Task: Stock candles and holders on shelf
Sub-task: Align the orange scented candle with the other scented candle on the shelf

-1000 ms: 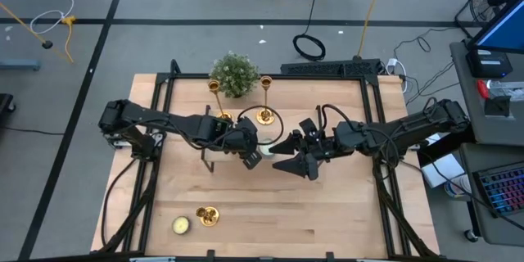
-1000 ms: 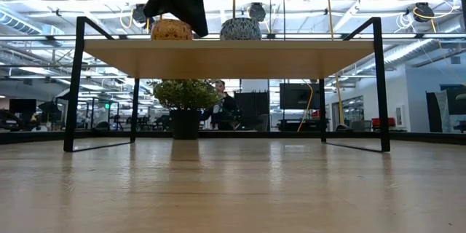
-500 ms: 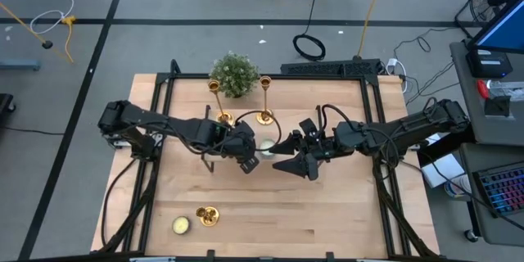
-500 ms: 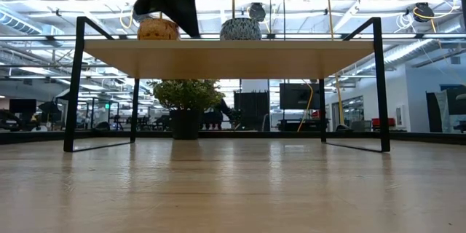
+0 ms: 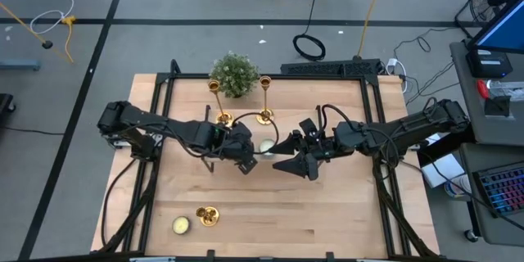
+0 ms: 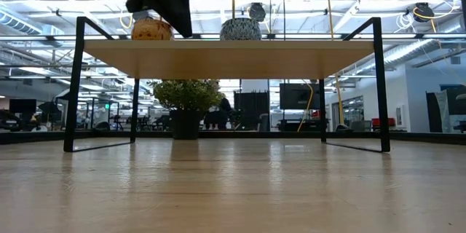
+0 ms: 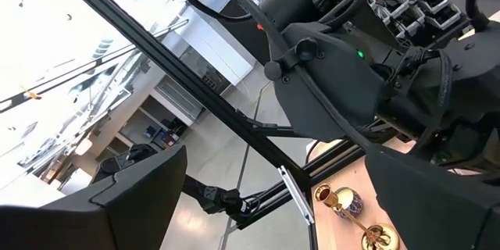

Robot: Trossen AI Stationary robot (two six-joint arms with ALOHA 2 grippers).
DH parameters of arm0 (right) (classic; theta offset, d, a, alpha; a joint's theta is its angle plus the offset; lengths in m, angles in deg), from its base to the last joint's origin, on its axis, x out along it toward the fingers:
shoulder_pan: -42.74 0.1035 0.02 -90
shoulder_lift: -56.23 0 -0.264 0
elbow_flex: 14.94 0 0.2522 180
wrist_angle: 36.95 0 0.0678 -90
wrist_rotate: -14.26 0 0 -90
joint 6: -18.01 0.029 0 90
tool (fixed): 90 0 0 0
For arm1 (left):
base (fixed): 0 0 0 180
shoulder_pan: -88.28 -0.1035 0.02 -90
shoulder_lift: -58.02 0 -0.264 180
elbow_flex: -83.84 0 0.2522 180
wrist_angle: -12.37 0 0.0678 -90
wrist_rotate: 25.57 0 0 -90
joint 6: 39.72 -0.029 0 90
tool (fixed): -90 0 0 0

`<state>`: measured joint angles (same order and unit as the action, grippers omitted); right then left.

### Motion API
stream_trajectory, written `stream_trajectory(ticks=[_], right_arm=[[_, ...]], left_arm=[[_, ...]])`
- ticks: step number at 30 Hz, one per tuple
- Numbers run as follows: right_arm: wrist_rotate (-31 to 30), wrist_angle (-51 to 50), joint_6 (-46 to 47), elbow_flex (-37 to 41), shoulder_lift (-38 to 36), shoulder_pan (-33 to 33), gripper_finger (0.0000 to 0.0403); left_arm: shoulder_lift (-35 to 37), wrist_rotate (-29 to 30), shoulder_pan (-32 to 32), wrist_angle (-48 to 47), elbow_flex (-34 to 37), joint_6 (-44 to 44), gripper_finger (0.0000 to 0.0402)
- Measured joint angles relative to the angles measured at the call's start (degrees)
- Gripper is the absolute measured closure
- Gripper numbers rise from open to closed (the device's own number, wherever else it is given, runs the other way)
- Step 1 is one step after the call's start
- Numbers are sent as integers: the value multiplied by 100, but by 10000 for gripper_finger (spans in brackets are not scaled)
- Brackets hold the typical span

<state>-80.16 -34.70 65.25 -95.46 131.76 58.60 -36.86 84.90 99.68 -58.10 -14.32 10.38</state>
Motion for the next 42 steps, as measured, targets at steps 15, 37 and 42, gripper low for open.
stream_trajectory(ticks=[15, 37, 42], right_arm=[[2, 2, 10, 0, 0, 0, 14], [0, 2, 26, 0, 0, 0, 14], [0, 2, 28, 0, 0, 1, 14]], left_arm=[[45, 112, -289, -436, -600, -180, 401], [45, -260, -301, -1028, -603, -176, 401], [44, -355, -301, -1037, -603, -184, 401]])
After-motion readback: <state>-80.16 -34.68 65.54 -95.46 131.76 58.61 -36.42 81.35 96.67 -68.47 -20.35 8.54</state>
